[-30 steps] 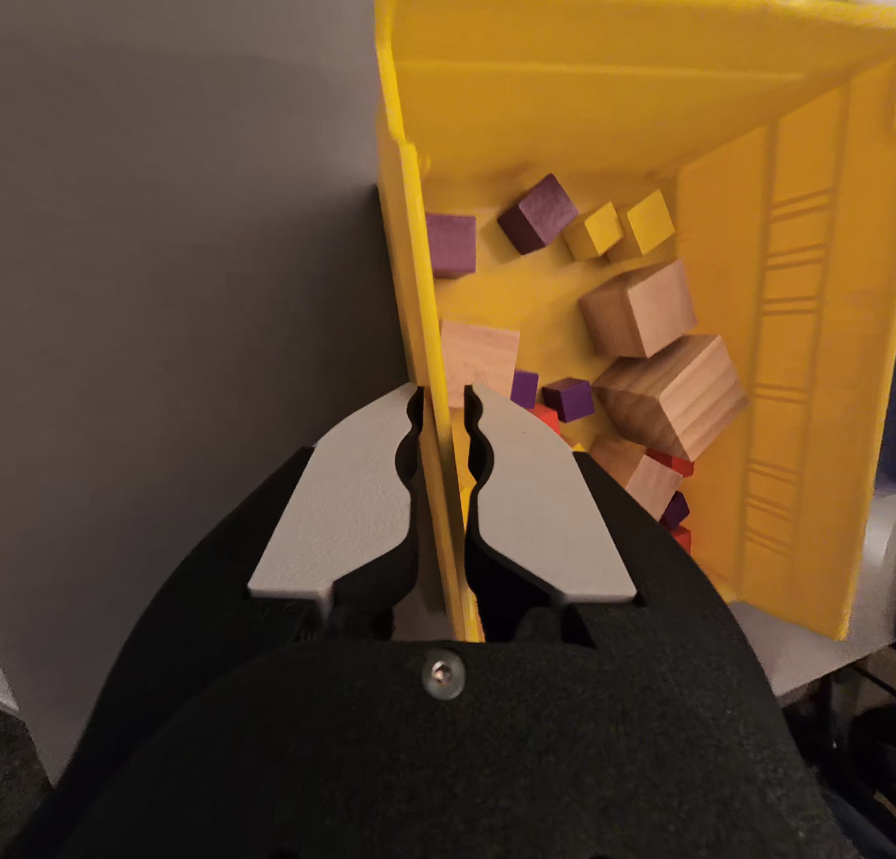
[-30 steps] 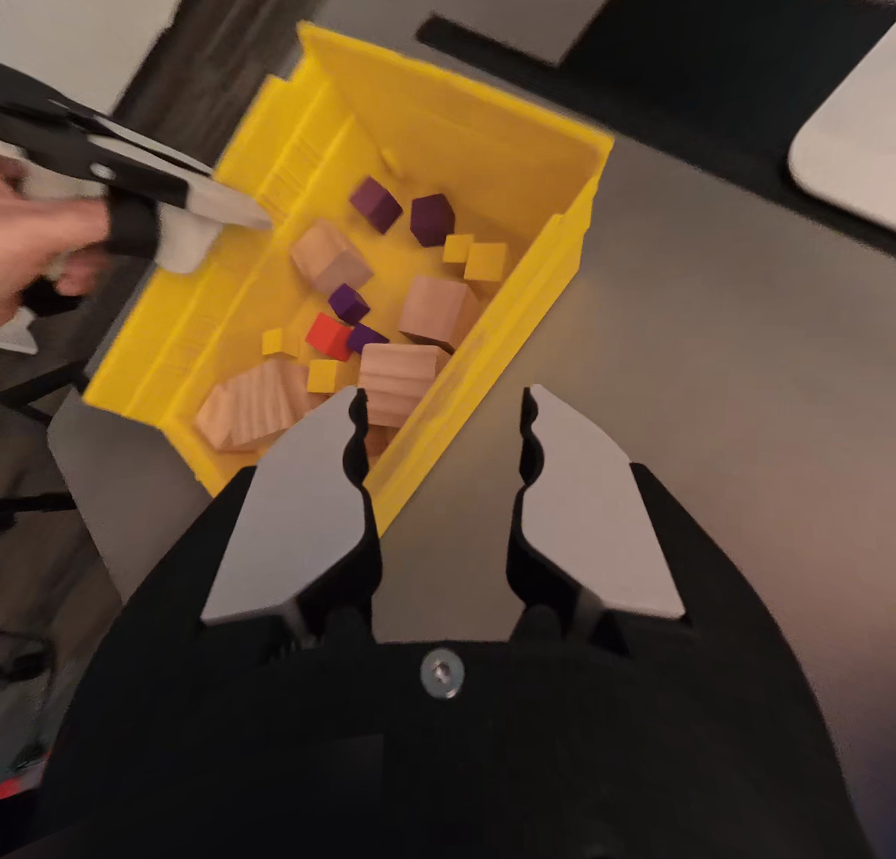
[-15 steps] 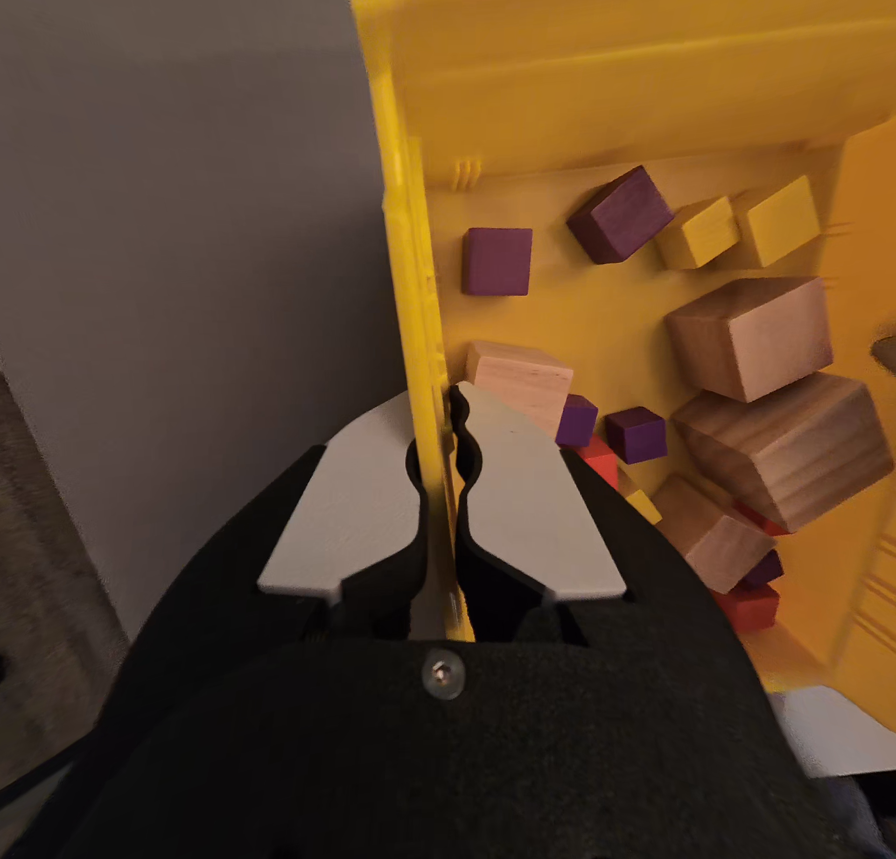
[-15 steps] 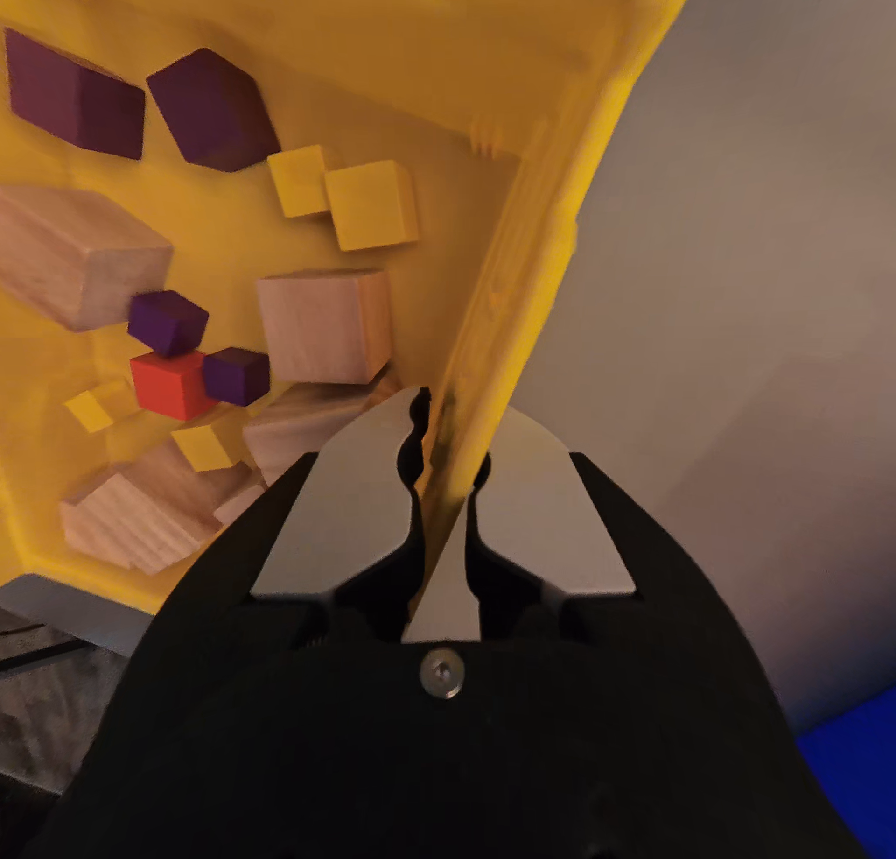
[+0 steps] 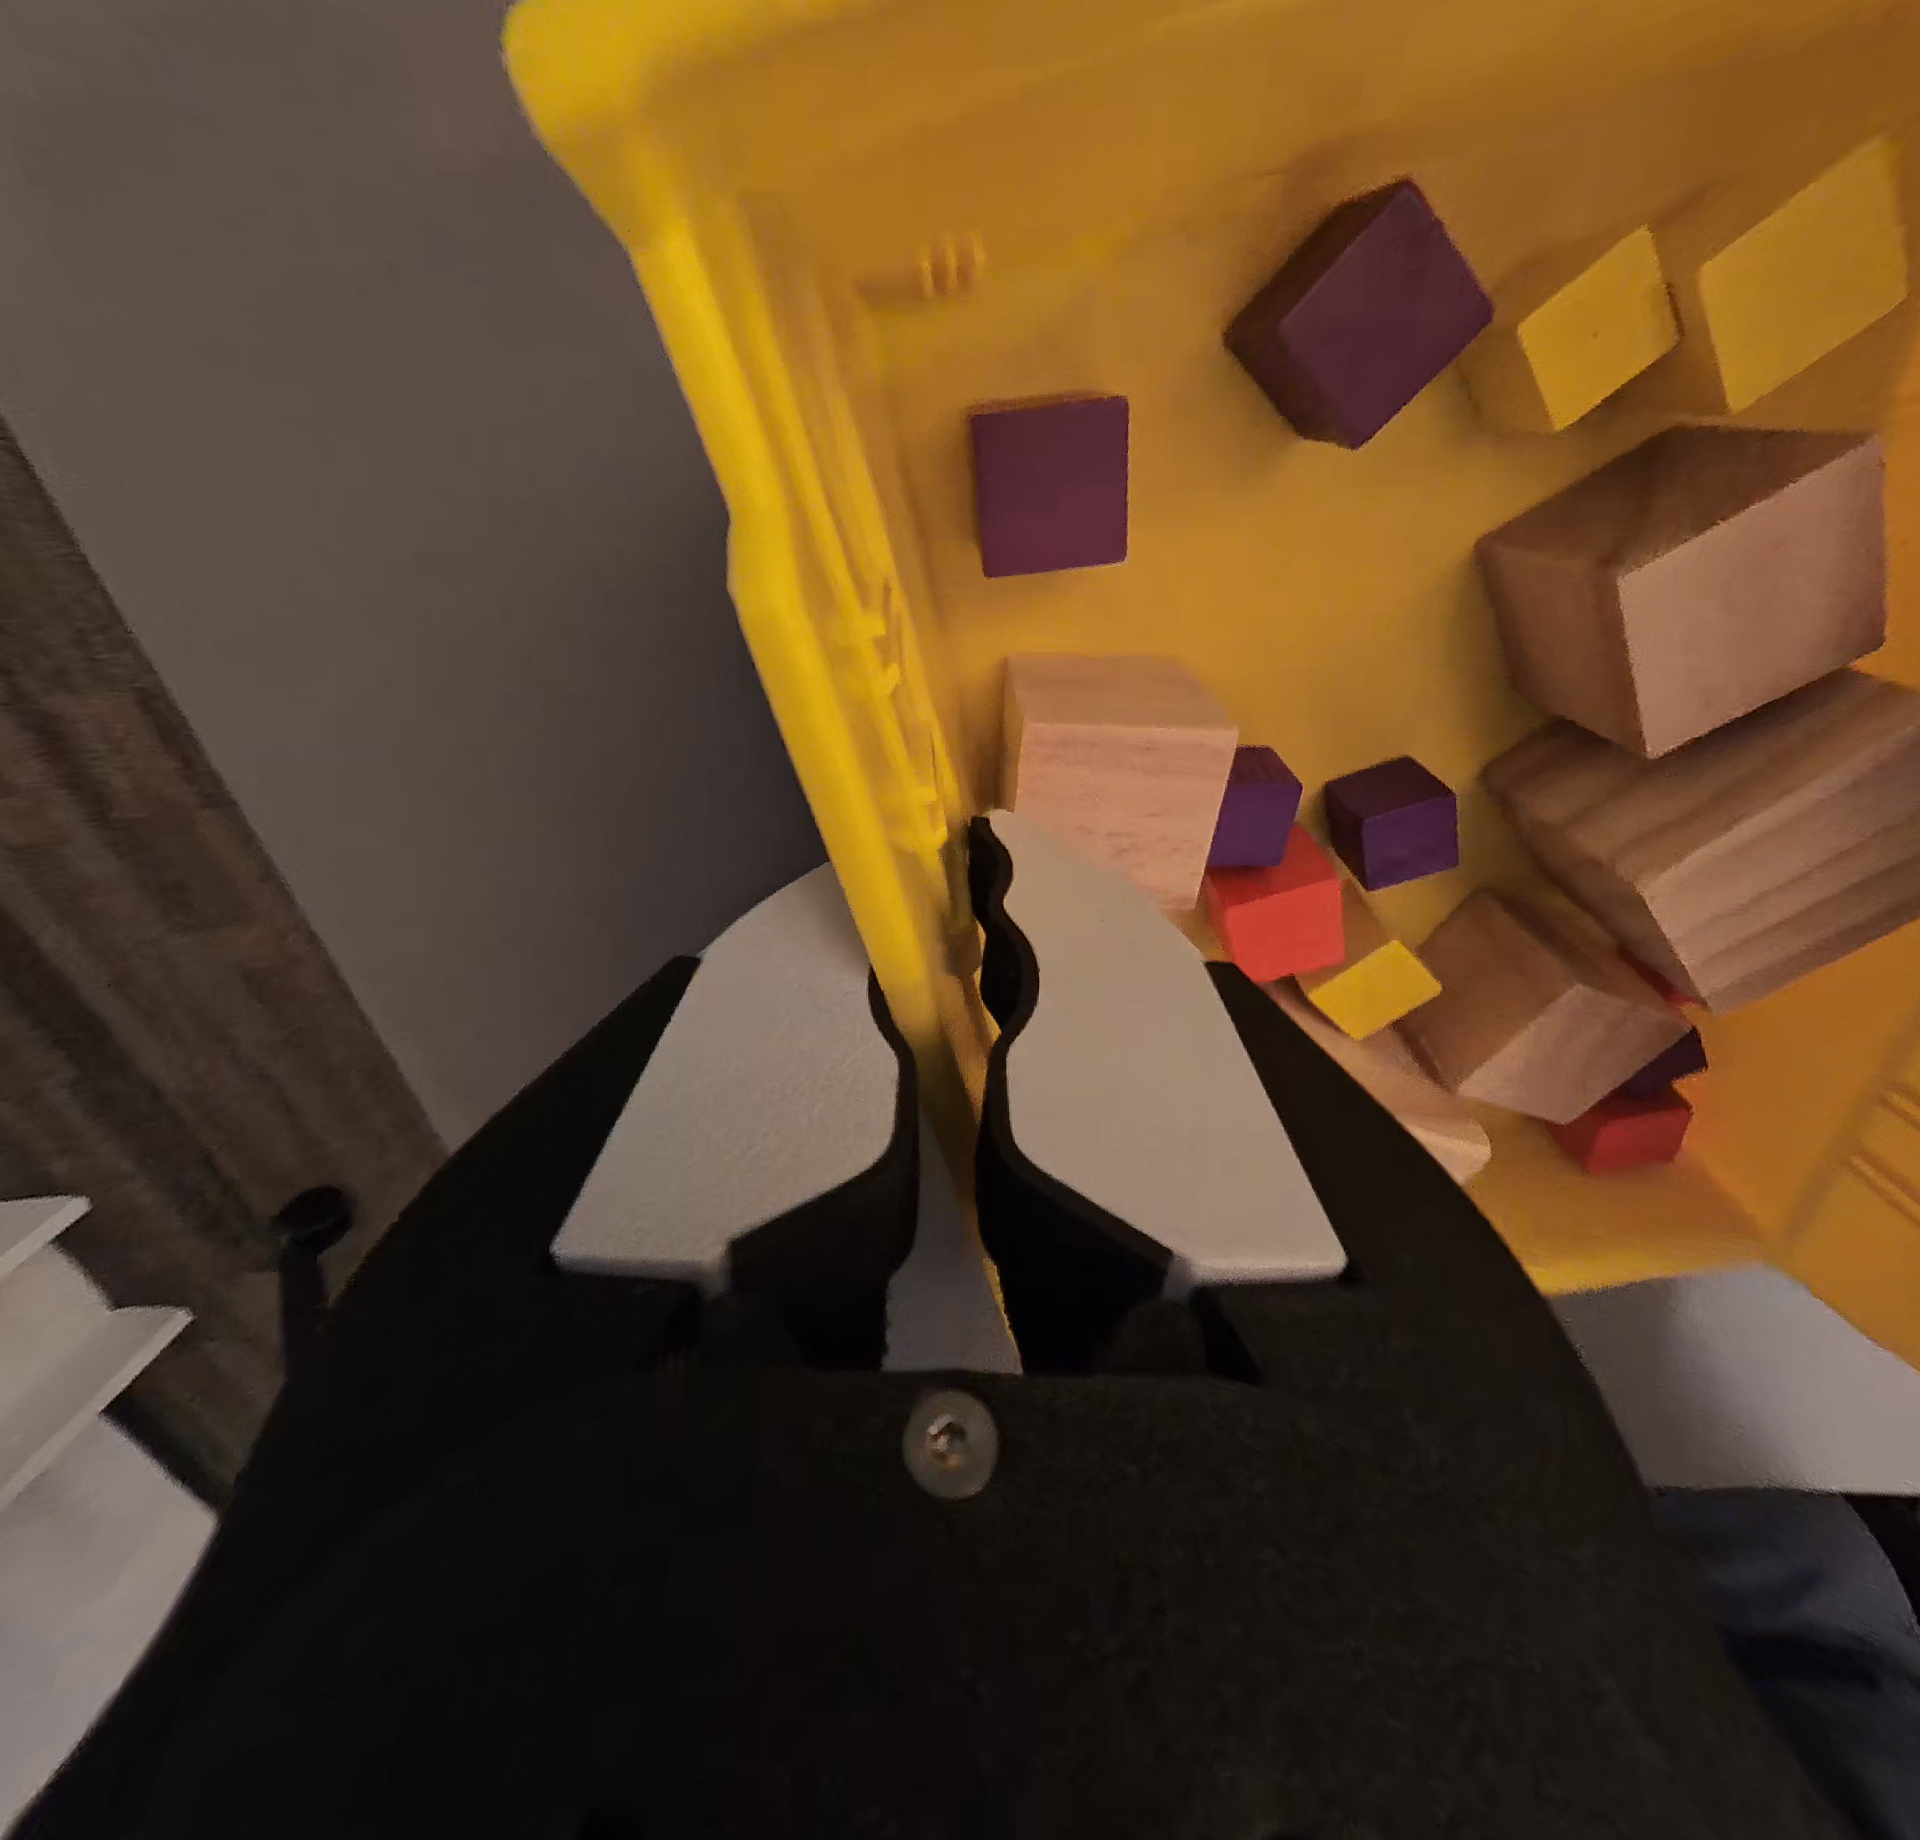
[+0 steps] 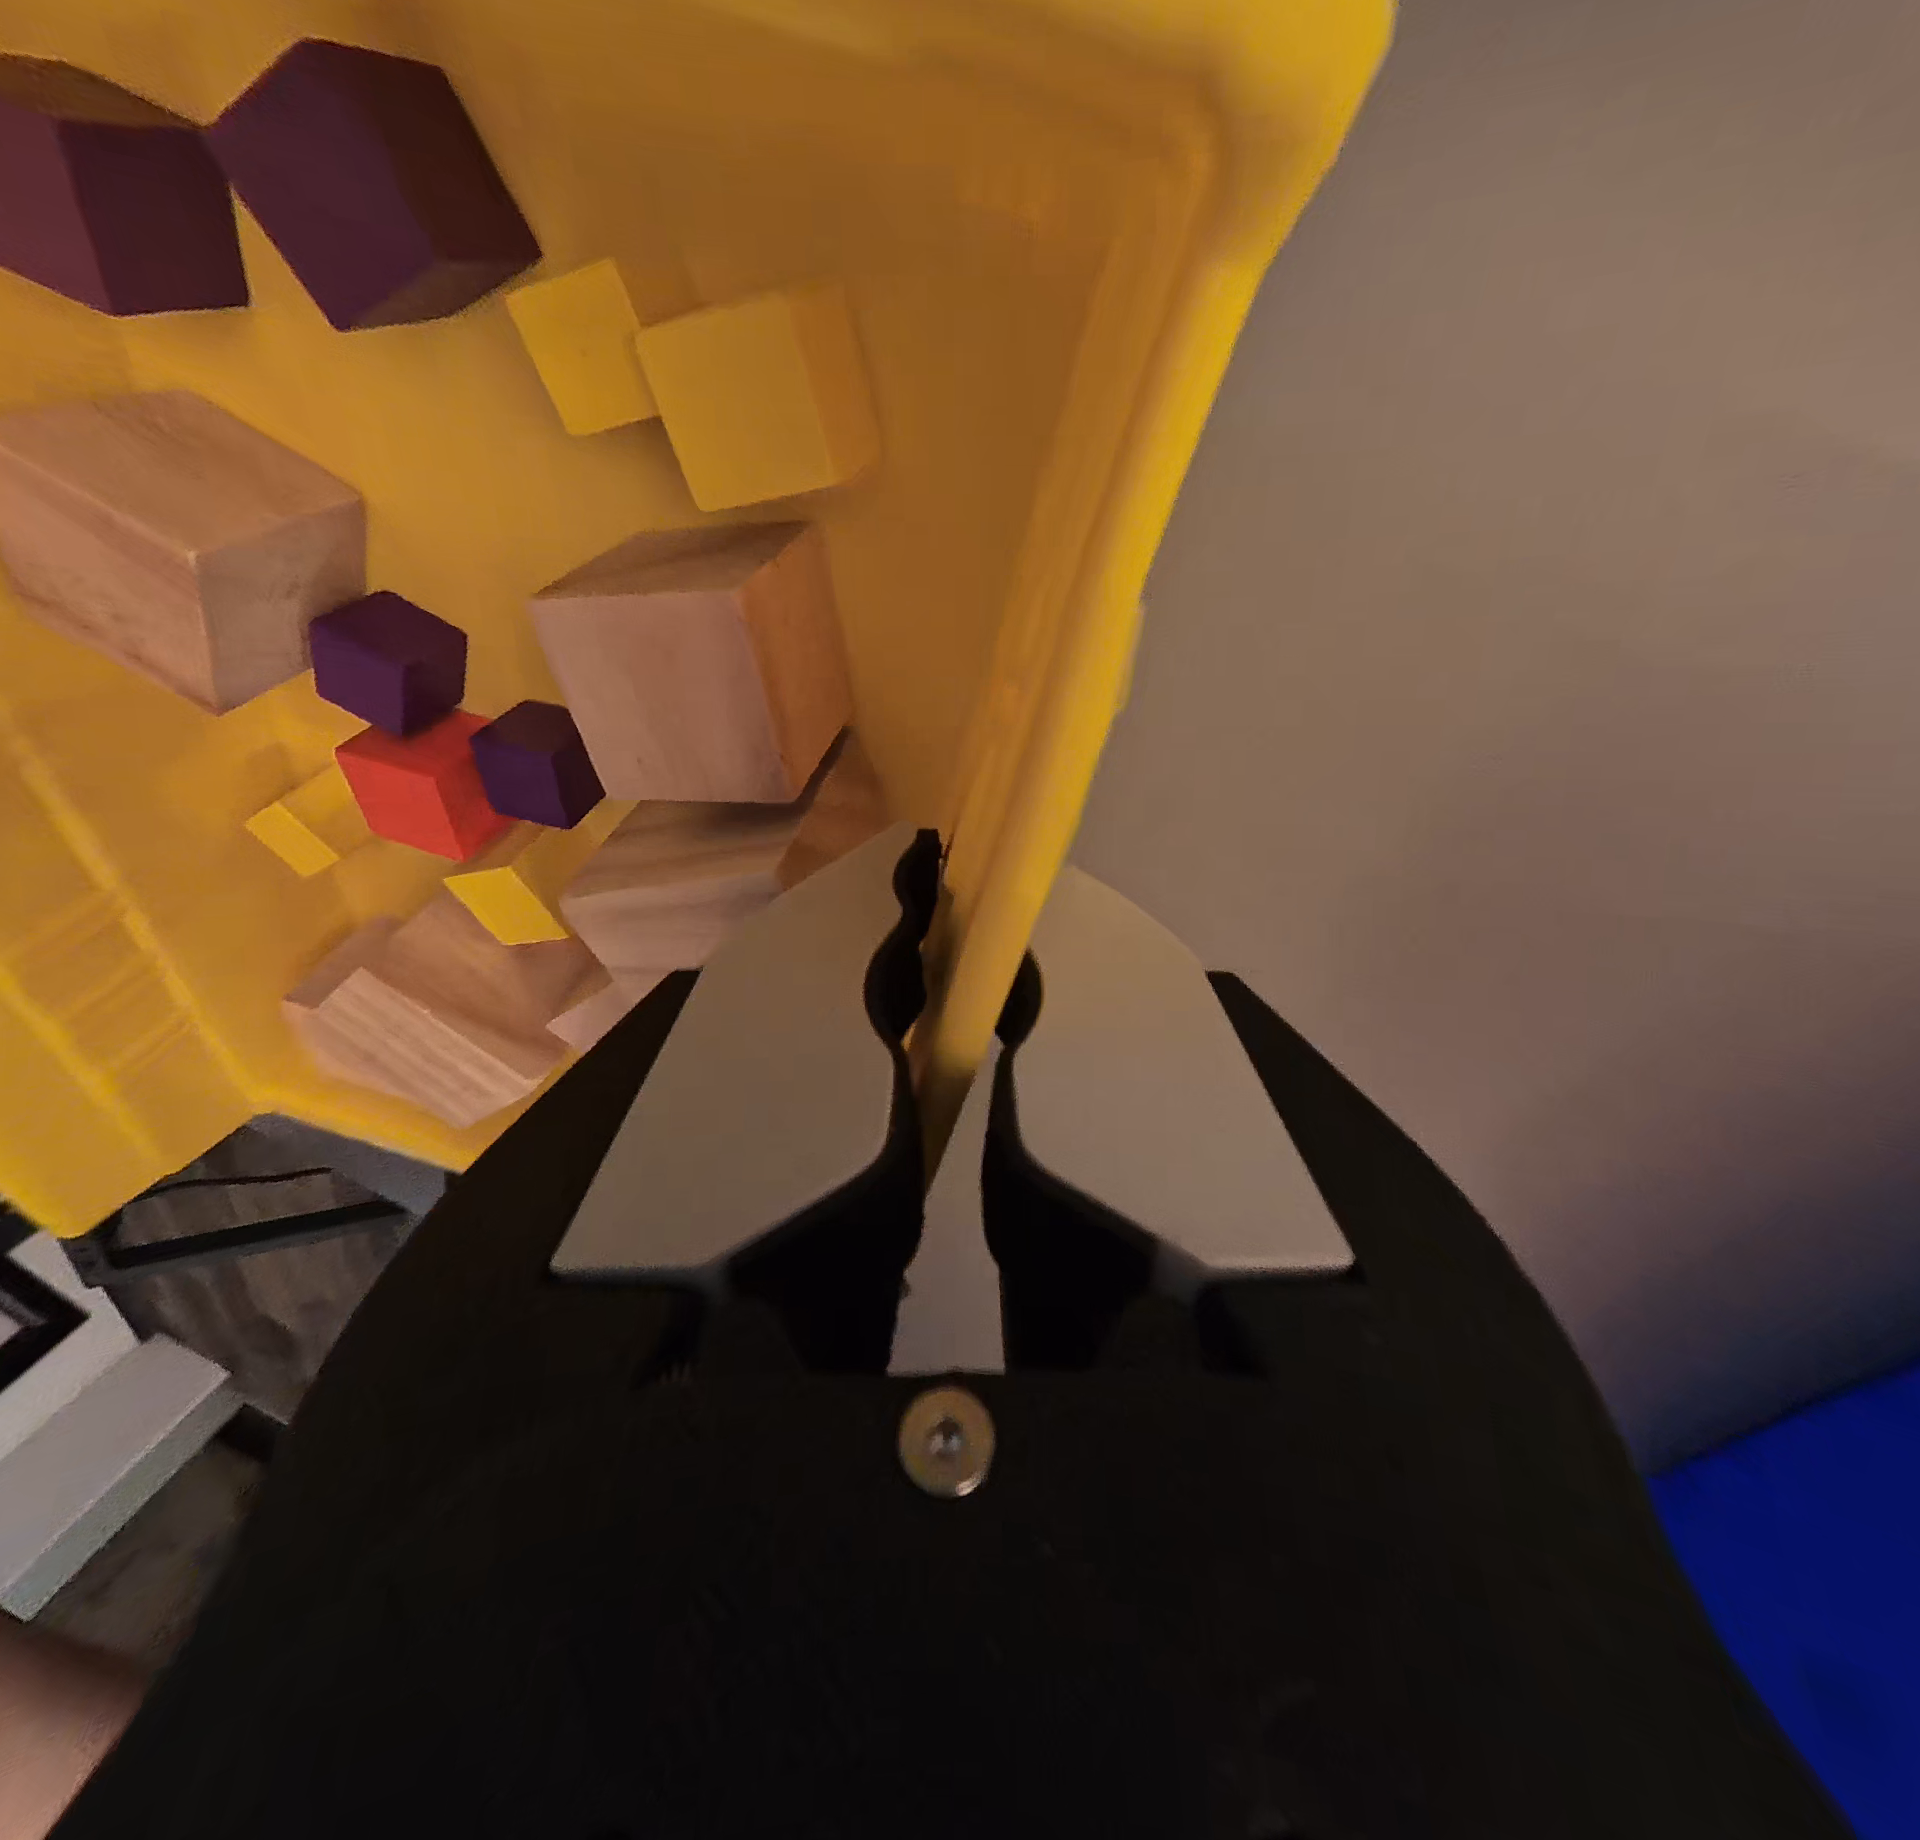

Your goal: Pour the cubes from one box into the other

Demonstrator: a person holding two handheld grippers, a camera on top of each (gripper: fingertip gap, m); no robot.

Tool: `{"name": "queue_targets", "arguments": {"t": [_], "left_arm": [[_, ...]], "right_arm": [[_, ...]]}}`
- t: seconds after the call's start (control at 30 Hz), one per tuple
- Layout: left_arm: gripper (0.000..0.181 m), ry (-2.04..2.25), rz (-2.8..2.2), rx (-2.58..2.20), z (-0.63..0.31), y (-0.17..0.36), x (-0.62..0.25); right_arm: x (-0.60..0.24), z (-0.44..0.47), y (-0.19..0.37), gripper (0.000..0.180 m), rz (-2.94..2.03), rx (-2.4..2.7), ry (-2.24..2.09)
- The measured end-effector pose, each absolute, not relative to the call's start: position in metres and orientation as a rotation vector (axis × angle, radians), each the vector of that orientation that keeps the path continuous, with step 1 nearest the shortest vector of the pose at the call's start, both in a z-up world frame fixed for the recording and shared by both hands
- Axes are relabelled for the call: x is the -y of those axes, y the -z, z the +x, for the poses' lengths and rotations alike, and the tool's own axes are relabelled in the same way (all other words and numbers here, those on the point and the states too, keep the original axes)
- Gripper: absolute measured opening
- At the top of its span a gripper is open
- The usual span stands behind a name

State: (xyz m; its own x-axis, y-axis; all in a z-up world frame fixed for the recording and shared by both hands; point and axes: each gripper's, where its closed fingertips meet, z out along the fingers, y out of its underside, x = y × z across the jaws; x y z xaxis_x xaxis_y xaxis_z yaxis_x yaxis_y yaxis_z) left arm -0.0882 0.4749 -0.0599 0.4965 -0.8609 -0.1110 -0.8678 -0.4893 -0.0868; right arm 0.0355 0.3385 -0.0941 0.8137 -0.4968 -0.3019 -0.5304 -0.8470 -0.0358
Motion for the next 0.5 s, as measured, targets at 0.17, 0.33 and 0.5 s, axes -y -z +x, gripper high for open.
{"name": "queue_targets", "arguments": {"t": [0.17,0.33,0.5], "left_arm": [[0.006,-0.169,-2.495,-1.588,-0.040,0.014,-0.436],[0.006,-0.107,-2.473,-1.648,0.007,-0.015,-0.390],[0.006,-0.072,-2.545,-1.752,0.023,0.026,-0.348]], "right_arm": [[-0.296,0.074,0.061,0.005,-2.827,-0.894,-0.490],[-0.245,0.117,0.028,0.006,-2.749,-0.964,-0.484],[-0.200,0.136,0.054,0.006,-2.828,-1.010,-0.446]]}}
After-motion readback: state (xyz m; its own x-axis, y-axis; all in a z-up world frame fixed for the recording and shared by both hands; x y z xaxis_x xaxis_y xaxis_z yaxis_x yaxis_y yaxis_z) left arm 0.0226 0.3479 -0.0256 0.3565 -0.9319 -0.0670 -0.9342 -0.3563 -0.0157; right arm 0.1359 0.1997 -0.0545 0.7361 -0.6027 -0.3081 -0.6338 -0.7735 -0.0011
